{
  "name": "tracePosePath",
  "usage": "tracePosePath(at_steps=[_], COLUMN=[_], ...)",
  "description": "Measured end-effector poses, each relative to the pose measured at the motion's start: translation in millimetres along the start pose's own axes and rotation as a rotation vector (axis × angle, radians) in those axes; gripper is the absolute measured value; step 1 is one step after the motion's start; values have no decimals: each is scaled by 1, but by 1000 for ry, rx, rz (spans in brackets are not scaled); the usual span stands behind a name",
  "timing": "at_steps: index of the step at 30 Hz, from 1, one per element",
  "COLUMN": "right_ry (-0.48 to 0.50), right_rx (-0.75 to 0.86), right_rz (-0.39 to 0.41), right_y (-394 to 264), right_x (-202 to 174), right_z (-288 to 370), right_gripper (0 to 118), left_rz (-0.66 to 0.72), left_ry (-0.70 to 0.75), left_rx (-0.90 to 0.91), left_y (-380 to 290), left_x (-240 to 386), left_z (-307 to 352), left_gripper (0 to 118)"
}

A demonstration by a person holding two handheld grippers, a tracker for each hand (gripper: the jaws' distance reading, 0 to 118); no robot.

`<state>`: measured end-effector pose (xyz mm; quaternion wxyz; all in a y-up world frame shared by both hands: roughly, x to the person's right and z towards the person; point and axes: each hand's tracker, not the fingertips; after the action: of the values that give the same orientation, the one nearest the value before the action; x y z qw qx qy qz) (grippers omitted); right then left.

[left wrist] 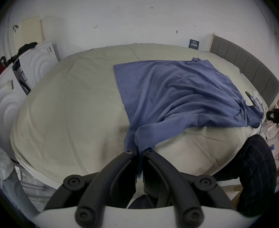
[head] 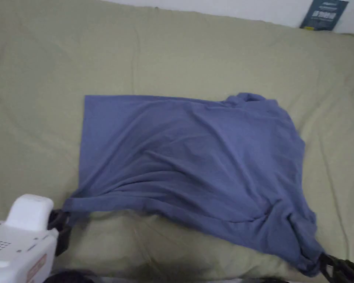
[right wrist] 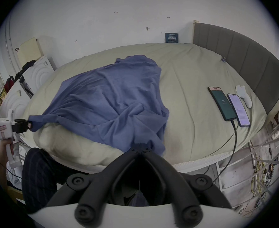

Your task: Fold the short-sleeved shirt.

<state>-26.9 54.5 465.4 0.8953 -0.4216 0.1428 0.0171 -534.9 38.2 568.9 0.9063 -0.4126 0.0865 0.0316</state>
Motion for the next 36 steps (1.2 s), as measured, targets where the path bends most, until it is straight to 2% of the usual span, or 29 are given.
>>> tracePosePath(at_steps=[1,2,4,5,6,12,13,15,16,18,21,25,27,30,33,35,36], right_ry=[1,-2,-18,-15,-14,-23,-5,11,-11,86,104,186,225,293,283,290,264], right_rx=[-5,-9,-11,-19,-18,-106,-144,-103,-121,-123,-76,1,10,-2,-16,-69,-87], right_rz=[-2,-6,-12,-8,-8,78,92,83,89,59,59,-10,-11,-16,-19,-51,-62], right_y=[4,6,5,4,2,9,11,10,12,17,37,91,123,173,219,244,253], right_x=[-3,-4,1,5,8,0,-1,-2,-3,5,5,15,18,18,23,29,31], right_z=[-1,-4,-12,-20,-25,-50,-56,-59,-63,-62,-39,-19,-24,-48,-90,-126,-144], right_gripper=[2,14,89,113,118,115,97,4,4,4,4,4,4,4,4,4,4], left_rz=[6,12,19,19,19,30,30,31,34,41,-20,-1,6,26,75,150,169], left_ry=[-2,-5,-8,-5,-4,-11,-13,-18,-28,-27,-44,-106,-135,-171,-153,-125,-105], left_rx=[6,11,11,13,12,-3,-9,-14,-18,-25,-27,0,1,-13,-42,-79,-89], left_y=[1,1,6,6,6,14,14,15,15,18,28,65,87,120,151,166,172], left_x=[2,3,6,9,11,19,20,22,18,15,7,-3,-9,-17,-29,-43,-48], left_z=[3,6,8,8,8,9,8,6,3,3,13,26,18,-10,-53,-86,-100], left_gripper=[4,4,4,4,4,4,4,1,1,1,1,1,1,1,1,1,1])
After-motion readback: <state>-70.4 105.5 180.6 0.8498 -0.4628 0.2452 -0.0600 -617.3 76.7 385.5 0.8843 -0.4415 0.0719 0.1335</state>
